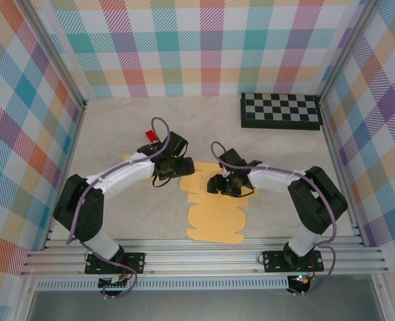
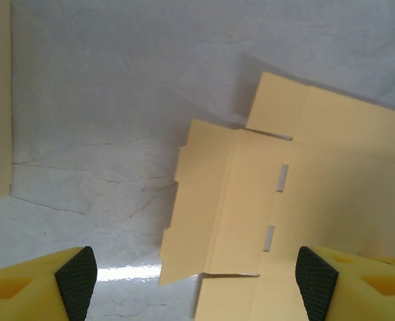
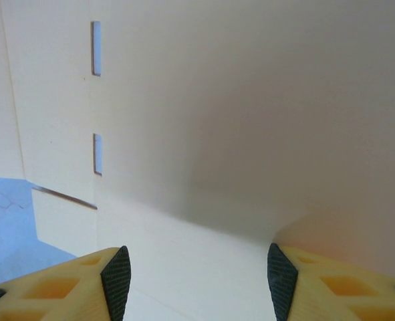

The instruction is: Fold the paper box

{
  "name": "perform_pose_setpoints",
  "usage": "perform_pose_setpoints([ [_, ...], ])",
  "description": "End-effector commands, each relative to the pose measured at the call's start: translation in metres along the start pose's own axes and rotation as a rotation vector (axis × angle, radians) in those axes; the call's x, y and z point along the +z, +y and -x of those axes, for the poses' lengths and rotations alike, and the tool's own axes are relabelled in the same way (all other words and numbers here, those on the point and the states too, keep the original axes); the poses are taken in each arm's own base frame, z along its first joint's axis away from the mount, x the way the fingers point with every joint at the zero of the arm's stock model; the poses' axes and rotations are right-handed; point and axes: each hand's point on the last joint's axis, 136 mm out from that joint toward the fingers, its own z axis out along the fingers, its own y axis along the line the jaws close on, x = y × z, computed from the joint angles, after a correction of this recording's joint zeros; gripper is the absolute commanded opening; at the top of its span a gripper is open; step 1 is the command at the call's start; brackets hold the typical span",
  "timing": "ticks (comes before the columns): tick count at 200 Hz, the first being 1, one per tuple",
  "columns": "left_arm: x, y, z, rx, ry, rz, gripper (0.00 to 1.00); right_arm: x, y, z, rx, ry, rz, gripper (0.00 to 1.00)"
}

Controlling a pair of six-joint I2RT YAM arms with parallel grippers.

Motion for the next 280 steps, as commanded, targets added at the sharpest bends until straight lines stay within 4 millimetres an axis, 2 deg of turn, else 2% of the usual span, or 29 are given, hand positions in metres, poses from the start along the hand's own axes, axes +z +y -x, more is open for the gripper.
perform_pose_setpoints([
  [1,0.013,0.013,-0.012,0.048,0.024,0.057,0.81,-0.033,0.018,0.021,-0.162,-0.072,0.001,0.59],
  [40,0.014,0.014,-0.001,0.142,0.014,0.087,0.82,-0.075,0.006,0.069,-0.532,-0.141,-0.173,0.59],
  [66,0.033,0.014,-0.011,0.136,0.075,0.050,0.82,-0.100,0.009,0.101,-0.574,-0.198,-0.117,0.59],
  [76,0.040,0.008,-0.015,0.134,0.091,0.007,0.82,-0.109,0.013,0.109,-0.578,-0.223,-0.093,0.59],
  [95,0.051,-0.010,-0.020,0.134,0.111,-0.098,0.81,-0.116,0.019,0.114,-0.600,-0.241,-0.060,0.60],
  [113,0.058,-0.022,-0.020,0.140,0.115,-0.162,0.80,-0.113,0.025,0.111,-0.626,-0.222,-0.014,0.60],
  [140,0.069,-0.018,-0.020,0.149,0.117,-0.139,0.76,-0.109,0.032,0.103,-0.680,-0.212,0.044,0.59],
  [152,0.075,-0.013,-0.022,0.151,0.125,-0.123,0.70,-0.111,0.037,0.099,-0.706,-0.217,0.078,0.59],
  [161,0.079,-0.011,-0.023,0.149,0.127,-0.118,0.62,-0.114,0.042,0.096,-0.730,-0.223,0.105,0.59],
  [172,0.083,-0.010,-0.026,0.149,0.130,-0.117,0.44,-0.118,0.049,0.093,-0.763,-0.230,0.140,0.59],
  [189,0.084,-0.012,-0.025,0.148,0.122,-0.131,0.11,-0.124,0.058,0.090,-0.810,-0.243,0.184,0.58],
  [194,0.083,-0.014,-0.022,0.148,0.116,-0.136,0.00,-0.126,0.059,0.090,-0.823,-0.250,0.191,0.58],
  [227,0.056,-0.027,0.005,0.185,0.019,-0.154,0.00,-0.141,0.072,0.095,-0.923,-0.310,0.218,0.58],
  [253,0.019,-0.032,0.031,0.261,-0.100,-0.143,0.00,-0.160,0.083,0.094,-1.028,-0.319,0.278,0.54],
  [280,-0.026,-0.041,0.049,0.351,-0.238,-0.172,0.00,-0.170,0.077,0.097,-1.190,-0.323,0.265,0.55],
])
